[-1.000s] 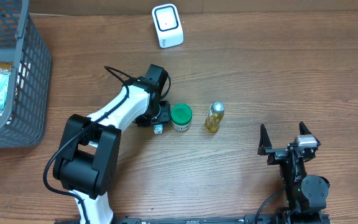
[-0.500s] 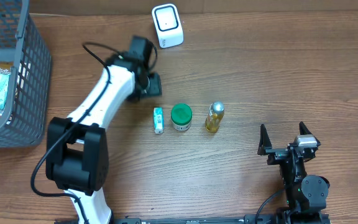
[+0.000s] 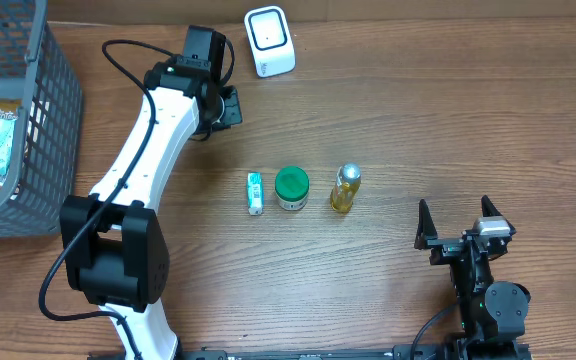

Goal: Scan the item barcode
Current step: 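Move the left gripper back up and into the grey basket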

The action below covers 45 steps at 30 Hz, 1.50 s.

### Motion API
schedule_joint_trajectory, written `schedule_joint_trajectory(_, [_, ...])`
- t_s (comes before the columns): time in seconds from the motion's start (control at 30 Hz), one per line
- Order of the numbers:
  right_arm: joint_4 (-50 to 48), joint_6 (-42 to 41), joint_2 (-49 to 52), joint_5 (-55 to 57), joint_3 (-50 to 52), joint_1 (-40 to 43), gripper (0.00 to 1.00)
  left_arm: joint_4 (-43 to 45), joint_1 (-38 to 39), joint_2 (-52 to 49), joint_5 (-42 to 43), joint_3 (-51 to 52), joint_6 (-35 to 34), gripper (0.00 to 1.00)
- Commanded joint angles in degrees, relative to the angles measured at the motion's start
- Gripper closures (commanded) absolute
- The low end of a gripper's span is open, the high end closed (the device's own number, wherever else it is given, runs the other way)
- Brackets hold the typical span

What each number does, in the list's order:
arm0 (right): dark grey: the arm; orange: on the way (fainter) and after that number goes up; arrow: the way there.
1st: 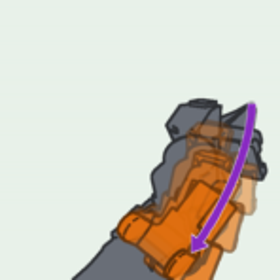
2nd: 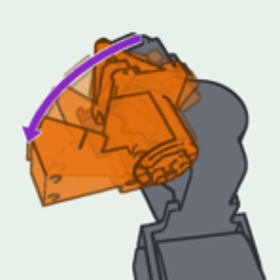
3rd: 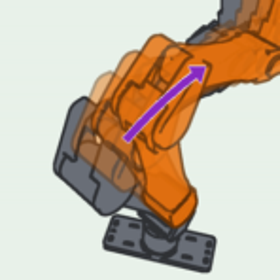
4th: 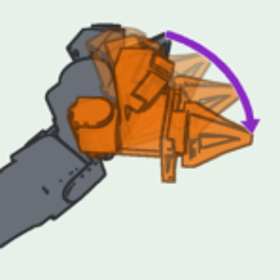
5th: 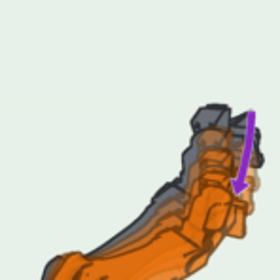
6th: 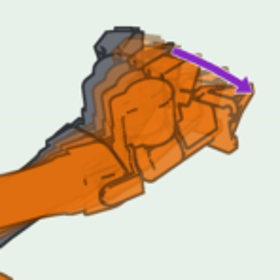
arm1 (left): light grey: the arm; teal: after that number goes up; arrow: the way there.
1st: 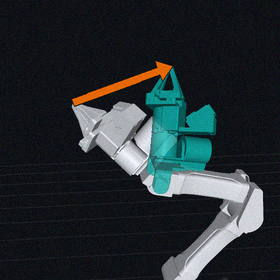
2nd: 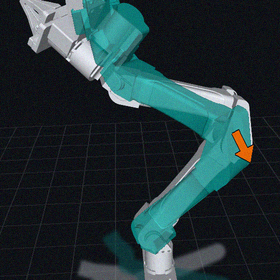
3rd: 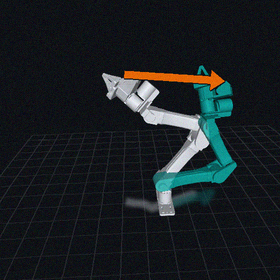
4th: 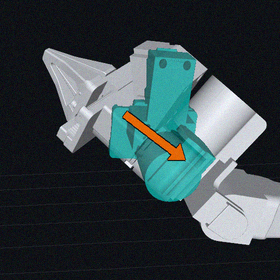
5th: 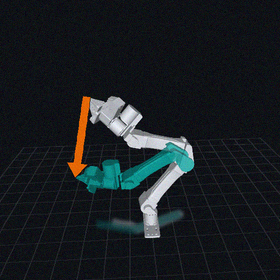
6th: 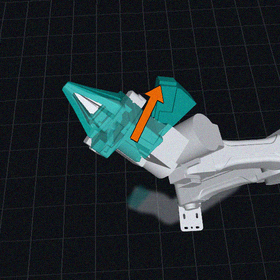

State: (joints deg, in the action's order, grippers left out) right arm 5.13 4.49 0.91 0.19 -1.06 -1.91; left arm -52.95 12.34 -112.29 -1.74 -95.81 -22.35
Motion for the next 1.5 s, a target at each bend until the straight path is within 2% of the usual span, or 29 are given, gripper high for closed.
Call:
schedule_joint_trajectory(0.0, [-0.28,0.07,-0.09,-0.33,0.61,0.00,0.00,-0.98,0.02,-0.55,-1.36,3.91,0.42,0.96])
schedule_joint_trajectory(0.17, [-0.28,0.07,-0.09,-0.33,0.61,0.00,0.00,-0.76,0.17,-0.55,-1.22,12.41,-1.09,0.96])
schedule_joint_trajectory(0.4, [-0.28,0.07,-0.09,-0.33,0.61,0.00,0.00,6.60,0.04,-0.55,-1.22,25.00,-1.03,0.96])
schedule_joint_trajectory(0.57, [-0.28,0.07,-0.09,-0.33,0.61,0.00,0.00,8.44,0.00,-0.50,-1.27,25.99,-0.94,0.96])
schedule_joint_trajectory(0.73, [-0.28,0.07,-0.09,-0.33,0.61,0.00,0.00,5.73,-0.15,-0.22,-1.68,19.93,1.40,0.96])
schedule_joint_trajectory(0.8, [-0.28,0.07,-0.09,-0.33,0.61,0.00,0.00,2.54,-0.61,-0.09,-2.25,14.08,2.80,0.96])
schedule_joint_trajectory(0.97, [-0.28,0.07,-0.09,-0.33,0.61,0.00,0.00,-9.16,-3.15,-0.09,-6.08,-8.17,5.70,0.96])
schedule_joint_trajectory(1.0, [-0.28,0.07,-0.09,-0.33,0.61,0.00,0.00,-10.56,-3.80,-0.09,-6.67,-13.27,7.58,0.91])
schedule_joint_trajectory(1.07, [-0.28,0.07,-0.09,-0.33,0.61,0.00,0.00,-12.24,-4.94,-0.09,-7.93,-22.47,10.80,0.73])
schedule_joint_trajectory(1.13, [-0.28,0.07,-0.09,-0.33,0.61,0.00,0.00,-12.85,-5.88,-0.09,-9.88,-30.97,13.99,0.64])
schedule_joint_trajectory(1.2, [-0.28,0.07,-0.09,-0.33,0.61,0.00,0.00,-12.59,-7.10,-0.09,-13.07,-38.38,18.10,0.46])
schedule_joint_trajectory(1.27, [-0.28,0.07,-0.09,-0.33,0.61,0.00,0.00,-12.00,-8.46,-0.09,-17.64,-44.35,21.90,0.31])
schedule_joint_trajectory(1.37, [-0.28,0.07,-0.09,-0.33,0.61,0.00,0.00,-11.93,-11.41,-0.09,-24.39,-50.71,24.24,0.20])
schedule_joint_trajectory(1.47, [-0.28,0.09,-0.09,-0.33,0.61,0.00,0.00,-11.98,-15.78,-0.09,-27.76,-52.81,25.75,0.13])
